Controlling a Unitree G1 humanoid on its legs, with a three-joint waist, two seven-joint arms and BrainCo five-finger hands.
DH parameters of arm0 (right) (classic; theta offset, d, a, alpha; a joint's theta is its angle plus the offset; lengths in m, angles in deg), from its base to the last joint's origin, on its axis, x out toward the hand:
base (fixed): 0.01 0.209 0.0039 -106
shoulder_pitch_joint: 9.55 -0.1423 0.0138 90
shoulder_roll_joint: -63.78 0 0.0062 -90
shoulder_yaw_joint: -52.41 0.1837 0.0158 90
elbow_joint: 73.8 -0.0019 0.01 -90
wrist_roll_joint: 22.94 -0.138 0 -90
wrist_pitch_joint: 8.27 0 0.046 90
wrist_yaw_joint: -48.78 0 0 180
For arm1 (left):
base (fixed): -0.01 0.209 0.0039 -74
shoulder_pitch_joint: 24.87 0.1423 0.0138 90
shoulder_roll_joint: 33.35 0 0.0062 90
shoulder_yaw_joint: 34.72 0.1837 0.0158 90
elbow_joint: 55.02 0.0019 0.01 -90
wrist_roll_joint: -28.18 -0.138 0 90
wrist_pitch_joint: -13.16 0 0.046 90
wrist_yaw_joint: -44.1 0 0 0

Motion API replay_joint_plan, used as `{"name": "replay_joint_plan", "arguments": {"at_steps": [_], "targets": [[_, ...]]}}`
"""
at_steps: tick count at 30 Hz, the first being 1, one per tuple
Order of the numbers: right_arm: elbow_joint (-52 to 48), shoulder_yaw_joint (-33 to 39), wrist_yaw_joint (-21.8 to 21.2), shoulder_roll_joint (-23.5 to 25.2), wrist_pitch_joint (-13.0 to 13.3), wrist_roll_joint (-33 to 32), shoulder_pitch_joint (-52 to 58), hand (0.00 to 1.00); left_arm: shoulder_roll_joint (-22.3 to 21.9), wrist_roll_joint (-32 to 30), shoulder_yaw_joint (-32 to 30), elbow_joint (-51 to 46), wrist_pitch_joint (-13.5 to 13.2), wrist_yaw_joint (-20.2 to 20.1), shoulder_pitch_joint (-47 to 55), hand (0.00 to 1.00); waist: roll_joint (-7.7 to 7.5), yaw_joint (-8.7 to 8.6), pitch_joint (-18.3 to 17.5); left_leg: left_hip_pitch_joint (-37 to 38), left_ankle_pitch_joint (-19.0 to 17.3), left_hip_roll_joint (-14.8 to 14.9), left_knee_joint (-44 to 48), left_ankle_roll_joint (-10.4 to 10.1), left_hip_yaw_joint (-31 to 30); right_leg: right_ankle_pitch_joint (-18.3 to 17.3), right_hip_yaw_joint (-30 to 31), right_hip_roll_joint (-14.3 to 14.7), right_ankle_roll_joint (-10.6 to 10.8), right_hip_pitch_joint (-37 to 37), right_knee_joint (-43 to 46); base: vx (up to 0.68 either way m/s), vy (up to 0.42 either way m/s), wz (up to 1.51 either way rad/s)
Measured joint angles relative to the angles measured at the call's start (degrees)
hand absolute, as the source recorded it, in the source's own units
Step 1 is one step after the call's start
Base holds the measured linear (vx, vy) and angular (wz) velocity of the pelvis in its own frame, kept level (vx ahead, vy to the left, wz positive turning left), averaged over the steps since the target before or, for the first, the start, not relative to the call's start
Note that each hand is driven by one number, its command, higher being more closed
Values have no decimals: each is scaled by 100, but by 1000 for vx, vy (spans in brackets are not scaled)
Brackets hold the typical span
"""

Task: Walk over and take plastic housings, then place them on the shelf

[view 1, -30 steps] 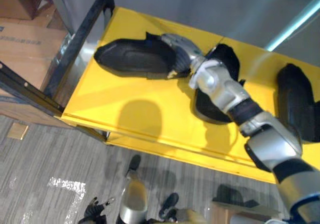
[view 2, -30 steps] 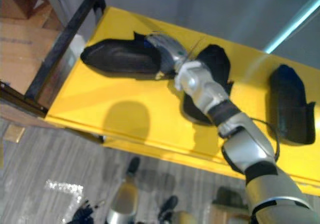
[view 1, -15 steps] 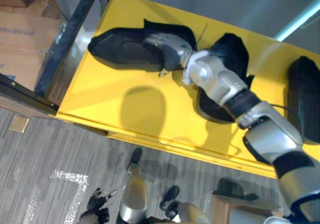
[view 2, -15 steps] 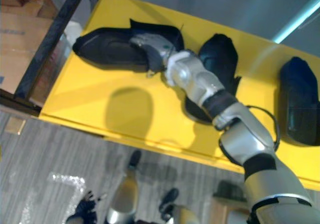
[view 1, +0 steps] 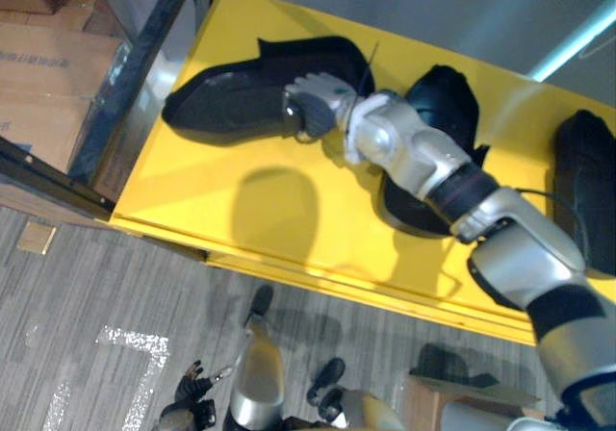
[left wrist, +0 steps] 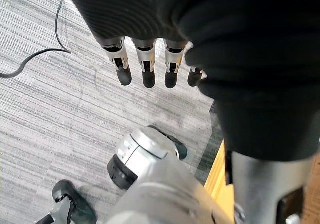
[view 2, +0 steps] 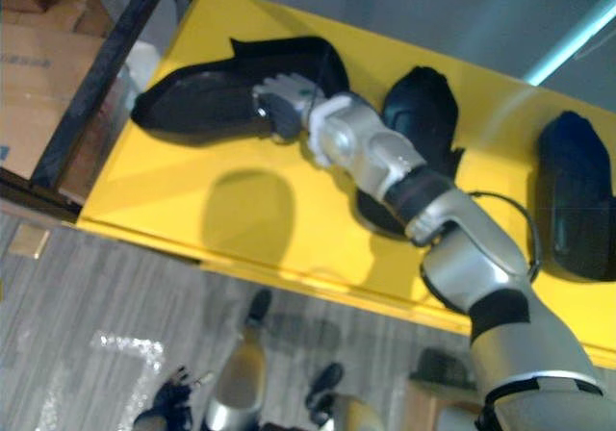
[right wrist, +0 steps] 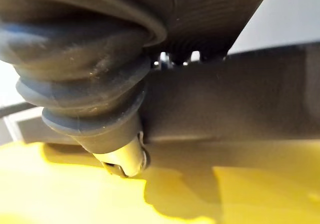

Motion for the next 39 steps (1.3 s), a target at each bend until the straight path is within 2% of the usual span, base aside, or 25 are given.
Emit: {"name": "replay_joint_plan", "arguments": {"at_steps": [4,9,13,16,25,27,30,39], "targets": [[-4,5,83,38,-133,71,0,100,1,8,-1,0,-1,2,0,0,0,7,0,0,0,0,0,0,0,0,-3,0,0,2,1,0,0,0],[-24,34,366,191,-598,98,1,100,2,10,-6,-9,-14,1,1,0,-42,8,21,0,-3,1,-1,5,1,-3,-7,-1,4,3,1,0,0,0],[-30,320,486,263,-1178,47,37,100,8,60,-7,-66,-18,3,2,0,-112,26,64,-2,-3,-9,-1,5,3,-3,-8,-11,4,3,4,0,0,0],[-29,381,645,271,-1473,-134,65,100,7,63,-7,-84,-18,9,2,0,-112,15,65,6,-1,-15,0,4,15,-3,0,-23,5,2,12,0,0,0],[-14,913,678,387,-2152,-350,241,100,6,67,-4,-86,-17,20,2,0,-112,-29,65,57,1,1,0,1,55,-3,50,-22,4,2,50,0,0,-2],[-3,976,671,441,-2370,-353,273,100,6,212,0,-86,-15,39,2,0,-112,-41,65,76,1,8,0,1,71,-3,68,-22,3,3,65,0,0,-4],[-1,1026,670,450,-2477,-358,343,100,-2,235,1,-86,-10,57,2,0,-112,-44,65,83,1,12,0,2,74,-3,72,-21,3,3,75,0,0,0],[0,1130,642,791,-2293,-360,497,100,-2,234,-1,-85,-6,85,2,0,-111,-57,65,85,0,13,1,4,74,-5,73,-20,0,3,81,0,0,0]]}}
